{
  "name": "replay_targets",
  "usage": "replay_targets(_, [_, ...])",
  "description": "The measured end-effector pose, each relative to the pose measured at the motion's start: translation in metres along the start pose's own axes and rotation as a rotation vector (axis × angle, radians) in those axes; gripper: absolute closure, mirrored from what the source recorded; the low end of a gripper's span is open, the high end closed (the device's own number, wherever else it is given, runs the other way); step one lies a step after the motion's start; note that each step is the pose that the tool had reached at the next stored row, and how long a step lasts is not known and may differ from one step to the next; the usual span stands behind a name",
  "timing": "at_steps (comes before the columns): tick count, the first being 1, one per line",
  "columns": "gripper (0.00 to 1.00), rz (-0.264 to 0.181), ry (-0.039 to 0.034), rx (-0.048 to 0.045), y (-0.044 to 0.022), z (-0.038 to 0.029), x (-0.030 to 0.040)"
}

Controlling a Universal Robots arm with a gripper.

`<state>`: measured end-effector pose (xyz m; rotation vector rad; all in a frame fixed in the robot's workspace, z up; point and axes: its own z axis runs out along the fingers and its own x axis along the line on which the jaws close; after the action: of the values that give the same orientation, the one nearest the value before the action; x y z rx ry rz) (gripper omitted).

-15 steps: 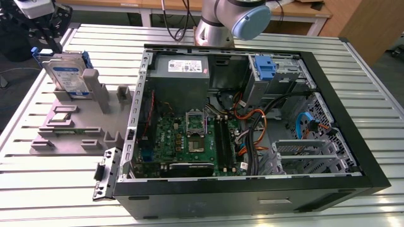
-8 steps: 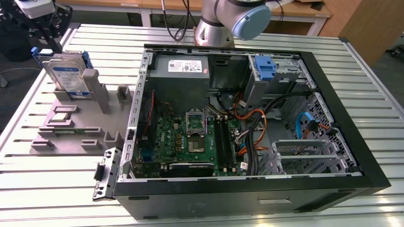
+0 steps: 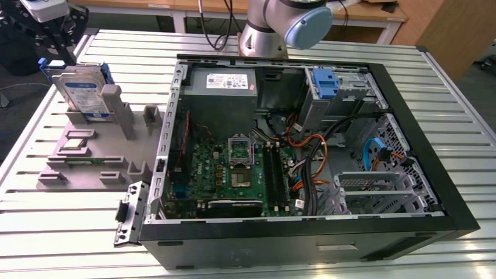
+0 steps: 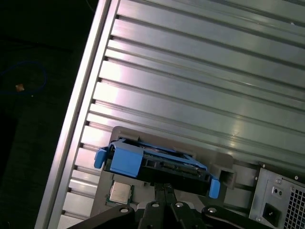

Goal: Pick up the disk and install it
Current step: 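Pick up the disk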

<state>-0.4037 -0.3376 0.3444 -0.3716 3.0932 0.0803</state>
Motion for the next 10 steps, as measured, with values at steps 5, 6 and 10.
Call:
replay_targets(5, [0.89, 0.000, 0.0000, 0.0000, 0.0000, 0.0000, 0.0000])
replay_targets(6, [0.89, 0.000, 0.0000, 0.0000, 0.0000, 0.0000, 0.0000])
replay_targets(10, [0.89, -0.013, 0.0002, -0.0015, 0.0000, 0.0000, -0.0001])
